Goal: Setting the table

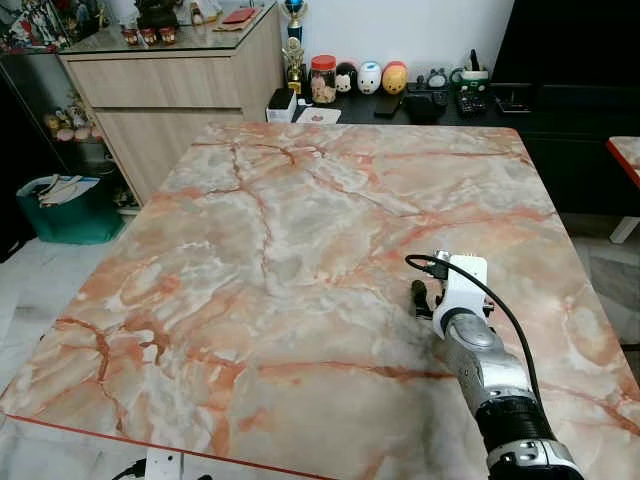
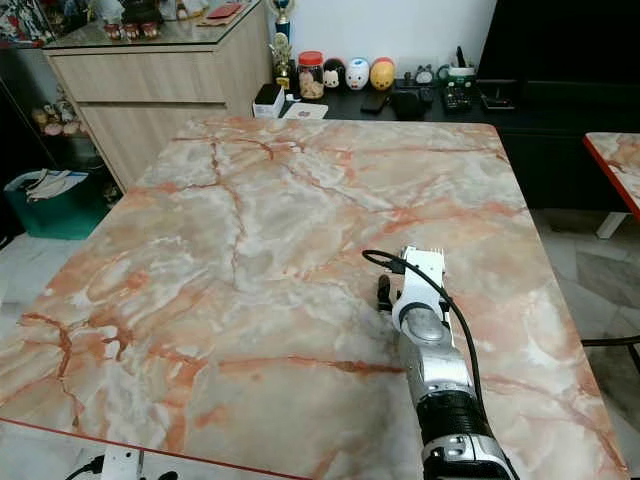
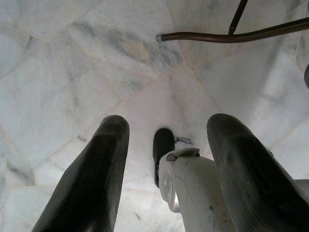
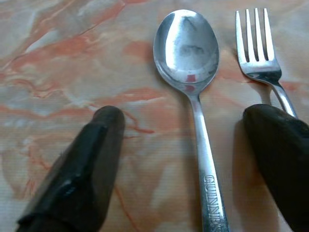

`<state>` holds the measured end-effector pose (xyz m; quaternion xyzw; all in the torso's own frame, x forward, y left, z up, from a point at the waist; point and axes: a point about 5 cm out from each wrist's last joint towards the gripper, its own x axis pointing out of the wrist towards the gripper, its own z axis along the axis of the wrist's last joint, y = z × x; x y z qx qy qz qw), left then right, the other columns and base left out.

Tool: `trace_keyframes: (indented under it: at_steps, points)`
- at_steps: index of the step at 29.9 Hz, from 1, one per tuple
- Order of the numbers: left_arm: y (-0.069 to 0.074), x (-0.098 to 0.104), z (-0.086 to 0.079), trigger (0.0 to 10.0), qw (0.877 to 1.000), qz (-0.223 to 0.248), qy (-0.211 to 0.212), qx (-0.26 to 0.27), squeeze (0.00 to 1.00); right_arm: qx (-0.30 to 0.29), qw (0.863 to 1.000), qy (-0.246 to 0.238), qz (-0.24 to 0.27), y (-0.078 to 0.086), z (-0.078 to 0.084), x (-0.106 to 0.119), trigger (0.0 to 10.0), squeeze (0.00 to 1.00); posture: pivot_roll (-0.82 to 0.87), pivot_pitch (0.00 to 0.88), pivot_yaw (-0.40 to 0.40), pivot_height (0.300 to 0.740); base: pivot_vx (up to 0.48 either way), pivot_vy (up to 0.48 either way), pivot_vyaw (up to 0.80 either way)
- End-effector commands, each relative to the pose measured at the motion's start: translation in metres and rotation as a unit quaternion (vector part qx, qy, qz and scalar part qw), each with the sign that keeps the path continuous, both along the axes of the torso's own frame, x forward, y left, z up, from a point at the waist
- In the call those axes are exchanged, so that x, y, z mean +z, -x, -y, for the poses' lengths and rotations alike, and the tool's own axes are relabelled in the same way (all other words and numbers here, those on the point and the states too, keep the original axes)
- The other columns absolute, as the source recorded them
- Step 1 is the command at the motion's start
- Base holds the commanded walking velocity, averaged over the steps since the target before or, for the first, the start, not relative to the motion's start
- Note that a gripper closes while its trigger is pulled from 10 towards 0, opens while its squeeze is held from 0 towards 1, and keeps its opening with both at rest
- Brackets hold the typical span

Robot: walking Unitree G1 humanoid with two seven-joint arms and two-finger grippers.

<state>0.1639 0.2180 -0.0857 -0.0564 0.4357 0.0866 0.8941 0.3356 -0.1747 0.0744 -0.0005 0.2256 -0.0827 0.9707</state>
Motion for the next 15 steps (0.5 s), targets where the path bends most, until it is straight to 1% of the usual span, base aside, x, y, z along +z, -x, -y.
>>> trace_keyframes:
  at_steps: [1,15]
  points:
    - [0.0046,-0.0019,-0.0016,10.0,1.0,-0.011,0.0,-0.001,0.0,0.009,1.0,-0.001,-0.029,0.0046,-0.0046,-0.011,0.0,0.0,-0.09,0.0,0.055,0.74,0.0,0.0,0.0]
    - [0.0049,-0.002,-0.0013,10.0,1.0,-0.01,0.0,-0.003,0.0,0.018,1.0,-0.003,-0.022,0.0031,-0.0076,-0.0088,0.0,0.0,-0.1,0.0,0.053,0.74,0.0,0.0,0.0]
